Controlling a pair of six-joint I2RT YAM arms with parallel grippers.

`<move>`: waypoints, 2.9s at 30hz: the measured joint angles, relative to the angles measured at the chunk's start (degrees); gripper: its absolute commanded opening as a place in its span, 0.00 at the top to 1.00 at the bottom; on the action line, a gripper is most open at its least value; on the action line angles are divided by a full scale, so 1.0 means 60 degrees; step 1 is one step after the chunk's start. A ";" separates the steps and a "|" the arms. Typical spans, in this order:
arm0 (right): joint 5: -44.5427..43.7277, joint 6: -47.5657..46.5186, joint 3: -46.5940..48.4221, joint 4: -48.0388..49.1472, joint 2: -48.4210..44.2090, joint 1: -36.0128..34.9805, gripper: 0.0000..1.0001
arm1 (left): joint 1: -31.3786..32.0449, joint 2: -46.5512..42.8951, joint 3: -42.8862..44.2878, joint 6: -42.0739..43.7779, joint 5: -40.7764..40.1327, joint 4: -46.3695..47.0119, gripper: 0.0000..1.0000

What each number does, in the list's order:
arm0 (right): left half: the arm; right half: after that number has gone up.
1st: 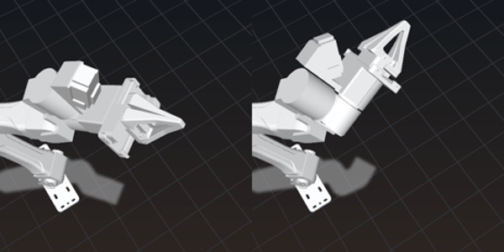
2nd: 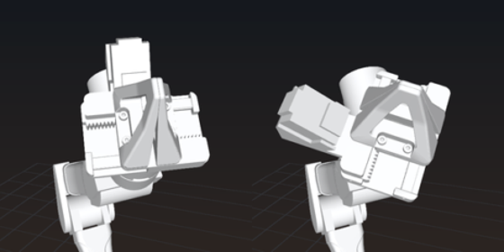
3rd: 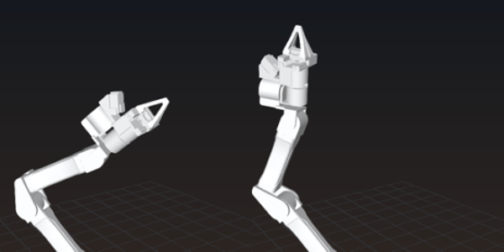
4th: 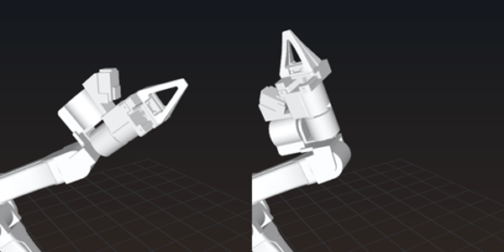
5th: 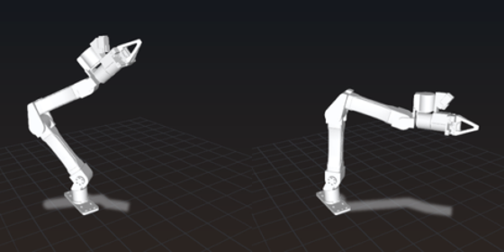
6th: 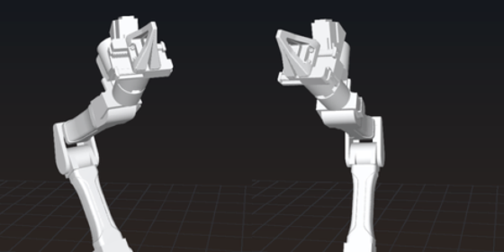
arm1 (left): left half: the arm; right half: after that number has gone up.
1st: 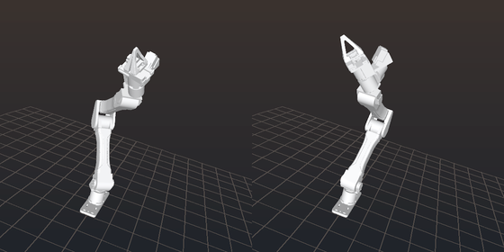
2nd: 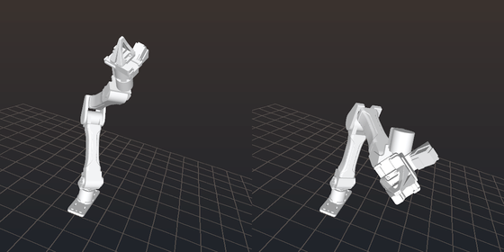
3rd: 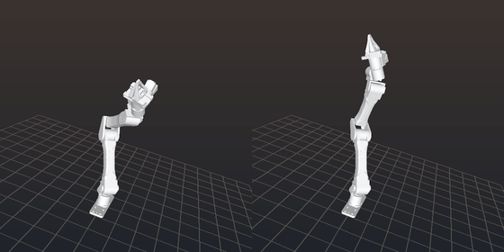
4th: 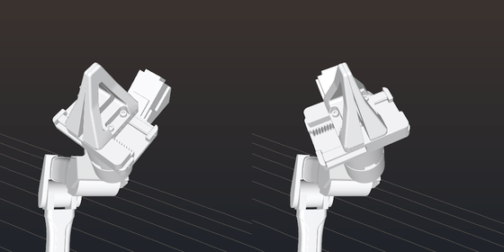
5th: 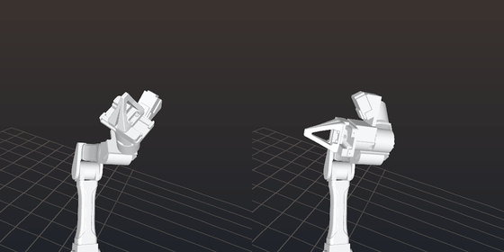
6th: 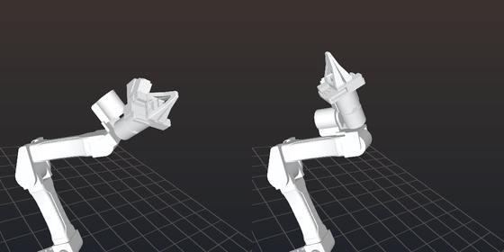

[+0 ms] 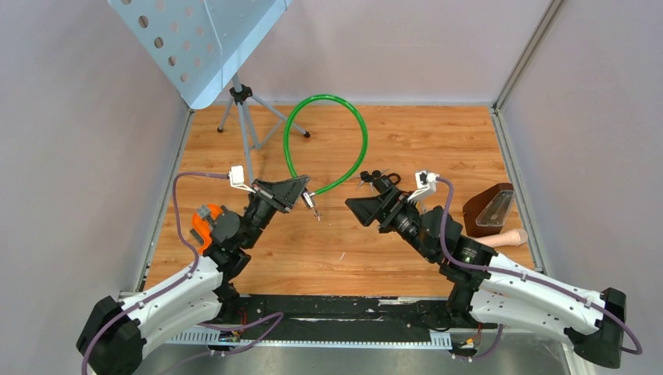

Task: Lock with the key
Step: Lock the lock.

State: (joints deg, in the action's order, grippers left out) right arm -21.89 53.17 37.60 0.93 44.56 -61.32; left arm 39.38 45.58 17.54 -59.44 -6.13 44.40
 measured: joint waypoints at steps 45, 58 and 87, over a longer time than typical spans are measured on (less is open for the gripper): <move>0.5781 -0.2550 -0.0543 0.6714 0.3639 0.0466 0.55 | -0.0004 -0.0346 -0.0007 -0.2561 0.0302 0.1424 1.00; 0.5614 -0.2565 -0.0401 0.6677 0.3639 0.0484 0.70 | -0.0004 -0.0153 -0.0280 -0.2907 0.0433 0.1741 1.00; 0.1636 -0.7388 0.1311 0.2433 0.4867 -0.0517 0.80 | -0.0204 -0.0667 0.0772 -0.1122 -0.0714 -0.3508 1.00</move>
State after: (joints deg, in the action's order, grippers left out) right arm -12.08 8.84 45.47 15.53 73.76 -64.42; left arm 38.15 41.58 22.17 -66.17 -10.41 23.35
